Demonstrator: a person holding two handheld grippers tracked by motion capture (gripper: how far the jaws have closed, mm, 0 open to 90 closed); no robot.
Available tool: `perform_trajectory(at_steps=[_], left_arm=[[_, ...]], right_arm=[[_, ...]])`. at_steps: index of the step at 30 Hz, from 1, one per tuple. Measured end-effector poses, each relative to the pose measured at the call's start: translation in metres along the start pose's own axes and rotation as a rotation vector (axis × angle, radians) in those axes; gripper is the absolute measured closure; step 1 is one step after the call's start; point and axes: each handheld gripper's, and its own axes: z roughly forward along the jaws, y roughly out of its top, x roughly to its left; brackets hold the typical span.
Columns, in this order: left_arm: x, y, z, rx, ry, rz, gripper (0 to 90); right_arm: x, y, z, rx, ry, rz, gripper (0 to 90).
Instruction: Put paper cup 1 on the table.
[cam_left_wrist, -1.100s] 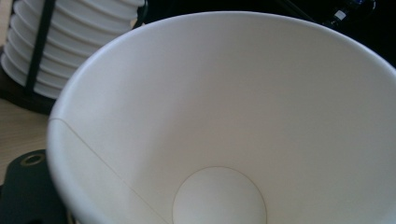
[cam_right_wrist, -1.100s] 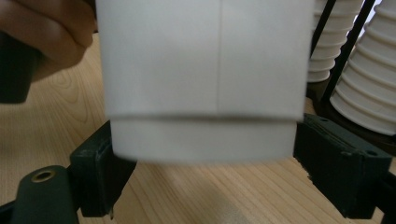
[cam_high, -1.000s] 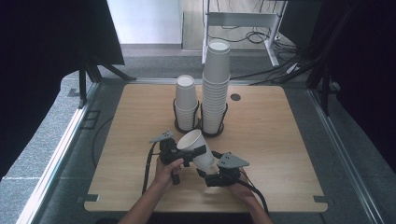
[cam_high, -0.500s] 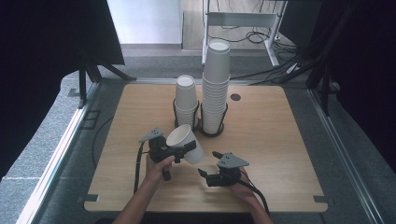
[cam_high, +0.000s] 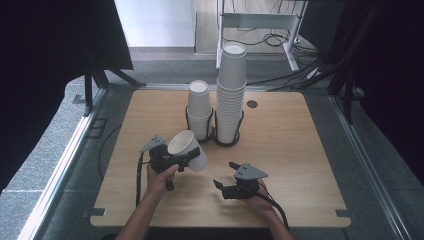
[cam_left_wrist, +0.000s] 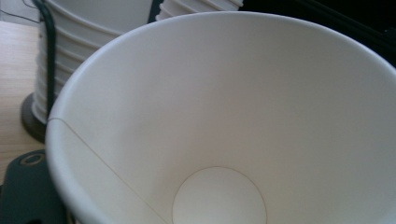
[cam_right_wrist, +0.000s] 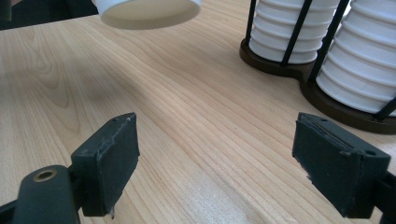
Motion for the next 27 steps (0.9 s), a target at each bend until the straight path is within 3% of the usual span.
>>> perform_trajectory(at_steps=[8,14,27], left_arm=[[0.007,0.0,-0.009,0.013,0.092,0.049,14.4],[0.014,-0.003,-0.013,0.026,0.142,0.058,14.4],[0.031,-0.003,-0.023,0.042,0.307,0.092,14.1]], right_arm=[[-0.001,-0.001,0.0,0.0,-0.004,-0.001,14.9],[-0.001,-0.001,0.0,0.002,-0.006,-0.002,15.0],[-0.002,-0.002,-0.002,0.005,-0.014,-0.002,15.3]])
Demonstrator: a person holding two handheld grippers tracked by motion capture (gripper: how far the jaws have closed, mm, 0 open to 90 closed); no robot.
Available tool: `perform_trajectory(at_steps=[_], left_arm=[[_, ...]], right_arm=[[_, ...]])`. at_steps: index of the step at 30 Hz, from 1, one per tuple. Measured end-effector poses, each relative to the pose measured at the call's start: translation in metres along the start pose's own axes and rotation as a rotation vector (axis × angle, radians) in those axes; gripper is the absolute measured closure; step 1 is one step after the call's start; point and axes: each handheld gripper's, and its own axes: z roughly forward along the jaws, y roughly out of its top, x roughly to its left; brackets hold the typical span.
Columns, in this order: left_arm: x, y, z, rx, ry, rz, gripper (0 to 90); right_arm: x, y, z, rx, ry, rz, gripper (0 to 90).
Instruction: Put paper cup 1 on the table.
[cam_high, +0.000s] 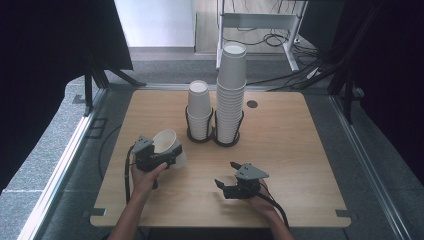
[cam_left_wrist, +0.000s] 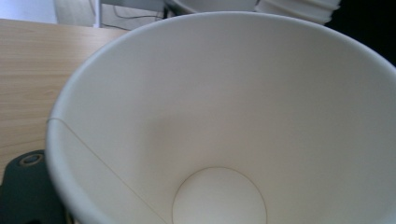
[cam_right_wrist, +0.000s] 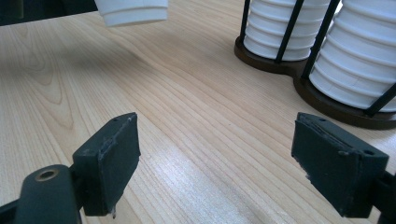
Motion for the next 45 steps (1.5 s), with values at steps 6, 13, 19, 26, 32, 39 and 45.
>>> perform_trajectory(at_steps=[6,13,19,26,32,39,45], left_arm=[[0.009,-0.001,-0.002,0.011,0.064,0.014,14.0],[0.023,-0.002,-0.009,0.009,0.135,-0.004,13.9],[0.039,-0.005,-0.012,0.033,0.216,-0.03,13.9],[0.042,-0.008,-0.009,0.06,0.331,0.022,13.5],[0.043,-0.012,-0.003,0.102,0.359,0.038,13.1],[0.044,-0.015,0.0,0.117,0.37,0.044,12.3],[0.044,-0.015,0.0,0.115,0.371,0.046,12.2]], right_arm=[[0.0,0.0,0.0,0.002,0.0,0.004,15.3],[0.0,0.001,-0.002,-0.011,0.0,0.002,15.5],[-0.001,0.002,-0.003,-0.018,-0.003,0.003,15.7],[-0.001,0.002,-0.003,-0.018,-0.004,0.003,15.7],[0.0,0.001,-0.003,-0.014,0.0,-0.001,15.7],[-0.001,0.001,-0.003,-0.012,-0.002,0.0,15.7],[0.0,0.001,-0.002,-0.008,0.0,-0.003,15.7]])
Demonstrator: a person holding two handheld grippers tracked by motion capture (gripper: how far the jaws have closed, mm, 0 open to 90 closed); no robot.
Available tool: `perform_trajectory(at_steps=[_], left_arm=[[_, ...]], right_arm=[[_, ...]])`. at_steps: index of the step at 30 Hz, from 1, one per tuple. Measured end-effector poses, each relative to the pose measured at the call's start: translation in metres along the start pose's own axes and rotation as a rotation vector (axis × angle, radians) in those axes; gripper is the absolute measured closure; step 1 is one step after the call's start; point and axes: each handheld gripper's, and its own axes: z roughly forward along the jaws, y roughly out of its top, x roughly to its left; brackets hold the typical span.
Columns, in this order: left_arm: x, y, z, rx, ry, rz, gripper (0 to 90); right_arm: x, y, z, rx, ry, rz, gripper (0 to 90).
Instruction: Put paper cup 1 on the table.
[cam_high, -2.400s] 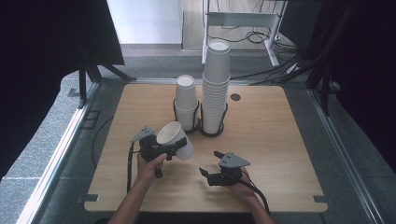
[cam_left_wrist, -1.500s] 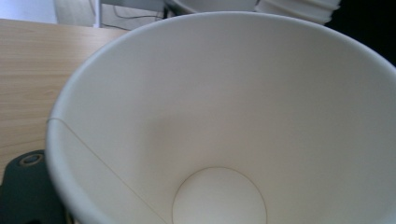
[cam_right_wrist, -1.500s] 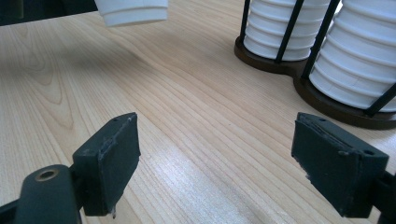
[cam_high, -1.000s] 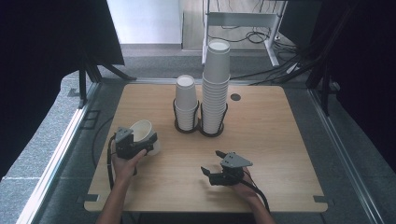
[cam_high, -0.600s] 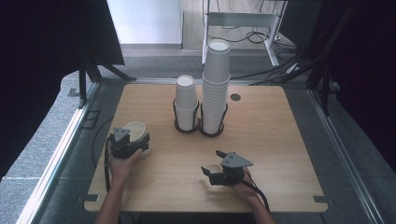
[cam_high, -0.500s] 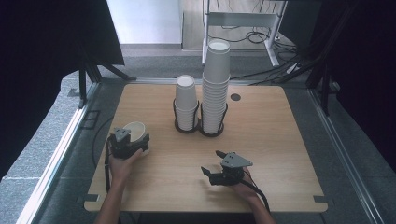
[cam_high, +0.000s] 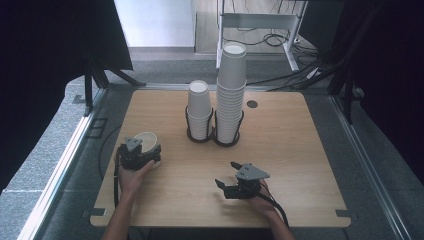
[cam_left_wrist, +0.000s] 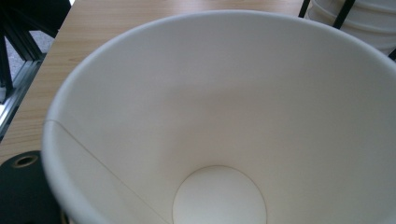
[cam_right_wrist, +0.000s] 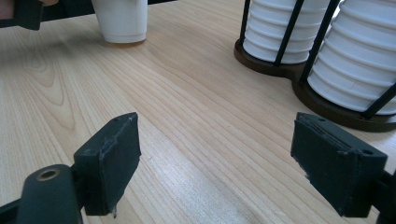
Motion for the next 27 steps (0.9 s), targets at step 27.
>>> perform_trajectory(at_steps=[27], left_arm=[[-0.013,0.01,-0.03,-0.09,0.0,0.033,3.5]], right_arm=[[0.0,0.0,0.0,0.003,0.001,-0.005,15.7]])
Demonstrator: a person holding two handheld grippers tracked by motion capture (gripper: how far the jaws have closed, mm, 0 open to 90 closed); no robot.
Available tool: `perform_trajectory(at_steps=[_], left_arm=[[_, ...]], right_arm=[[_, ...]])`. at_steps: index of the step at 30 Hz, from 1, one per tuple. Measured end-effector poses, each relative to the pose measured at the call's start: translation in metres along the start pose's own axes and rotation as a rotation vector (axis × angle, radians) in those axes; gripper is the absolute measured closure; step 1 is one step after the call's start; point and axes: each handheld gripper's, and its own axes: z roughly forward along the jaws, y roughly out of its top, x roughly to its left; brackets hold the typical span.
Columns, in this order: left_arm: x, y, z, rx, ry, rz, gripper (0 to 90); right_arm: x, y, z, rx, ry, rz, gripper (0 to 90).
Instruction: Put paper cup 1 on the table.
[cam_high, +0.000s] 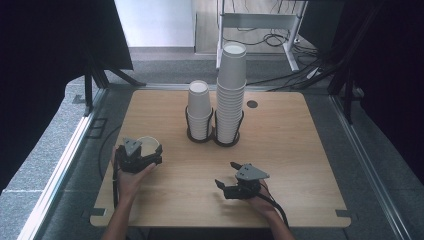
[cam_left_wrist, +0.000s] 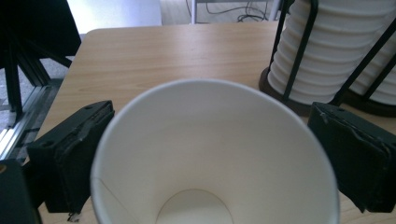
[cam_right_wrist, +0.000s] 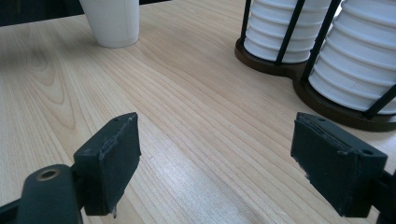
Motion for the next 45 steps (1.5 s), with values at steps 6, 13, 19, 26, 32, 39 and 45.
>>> perform_trajectory(at_steps=[6,13,19,26,32,39,45], left_arm=[[-0.001,0.004,-0.006,-0.023,-0.023,-0.002,3.6],[-0.004,0.011,-0.016,-0.059,-0.037,0.009,4.5],[-0.005,0.013,-0.021,-0.074,-0.049,0.012,5.4],[-0.009,0.016,-0.025,-0.089,-0.061,0.017,7.8],[-0.017,0.021,-0.034,-0.111,-0.11,0.038,10.6],[-0.027,0.023,-0.037,-0.108,-0.18,0.056,14.0],[-0.034,0.023,-0.036,-0.092,-0.201,0.09,14.4]], right_arm=[[0.0,0.0,0.0,0.0,0.0,-0.001,15.7],[0.0,0.0,0.0,0.0,0.0,-0.001,15.7],[0.0,0.0,0.0,0.0,0.0,-0.002,15.7],[0.0,0.0,0.0,0.001,-0.001,0.0,15.7],[0.0,0.0,0.0,0.0,-0.002,-0.002,15.7],[0.0,0.0,0.0,-0.001,-0.003,-0.002,15.7],[0.001,0.0,0.001,0.001,-0.001,-0.003,15.7]])
